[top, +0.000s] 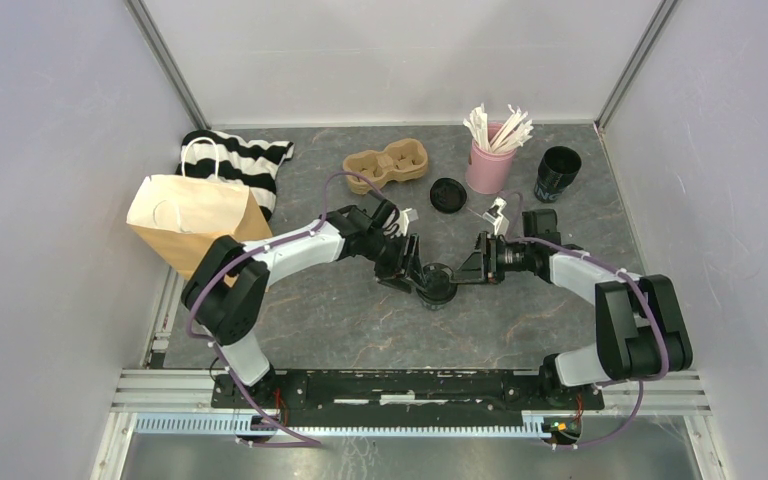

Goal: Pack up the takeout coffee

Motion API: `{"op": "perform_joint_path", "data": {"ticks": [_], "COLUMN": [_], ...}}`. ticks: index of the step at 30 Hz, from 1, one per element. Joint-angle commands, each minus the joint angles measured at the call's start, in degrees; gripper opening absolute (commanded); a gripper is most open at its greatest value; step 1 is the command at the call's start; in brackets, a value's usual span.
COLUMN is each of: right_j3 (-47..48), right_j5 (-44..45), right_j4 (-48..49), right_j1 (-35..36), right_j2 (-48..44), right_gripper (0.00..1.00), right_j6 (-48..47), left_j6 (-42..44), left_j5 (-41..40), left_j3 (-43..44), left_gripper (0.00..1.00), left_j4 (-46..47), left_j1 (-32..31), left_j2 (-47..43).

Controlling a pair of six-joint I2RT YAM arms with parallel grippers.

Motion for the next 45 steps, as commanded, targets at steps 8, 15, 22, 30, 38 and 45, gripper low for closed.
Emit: {"op": "perform_joint_path", "data": {"ticks": [8,15,22,30,38,45], "right_j3": [4.22,5.77,4.88,4.74,3.67,2.72], "right_j5": [3.14,7.27,6.76,6.13,5.96,6.17], "right_j4": [-6.82,-11.76,-12.27,-11.62,-10.56,-9.75], "right_j1": [0.00,-2.14,-2.62,-1.09,-0.83,-0.08], "right_j2": [-6.40,-9.90,-8.39,-6.01,-5.59,-4.84], "right_gripper": [0.68,0.66,0.48,0.43,0.41,0.40], "right_j6": [-1.63,-2.94,-3.38,-3.75,-3.34,-3.27], "left_j6": [-2.27,-4.44,-6.26,-5.89,-5.45,-5.27], "left_j5": [-0.88,-1.90,-2.24,-1.64,-1.89,-2.54], "left_j3": [5.12,2.92,0.81,1.56,2.41,2.78], "left_gripper": [0.72,0.76,0.56,0.49,0.47,0.48], "left_j4": [-2.72,-3.63,-5.30,-5.52,-5.46,-5.45], "left_j1": [-0.10,2.18,2.94,1.47,1.03,0.83], "left_j2": [-3.00,-7.07,-6.17,-2.72,-0.87,0.04]}}
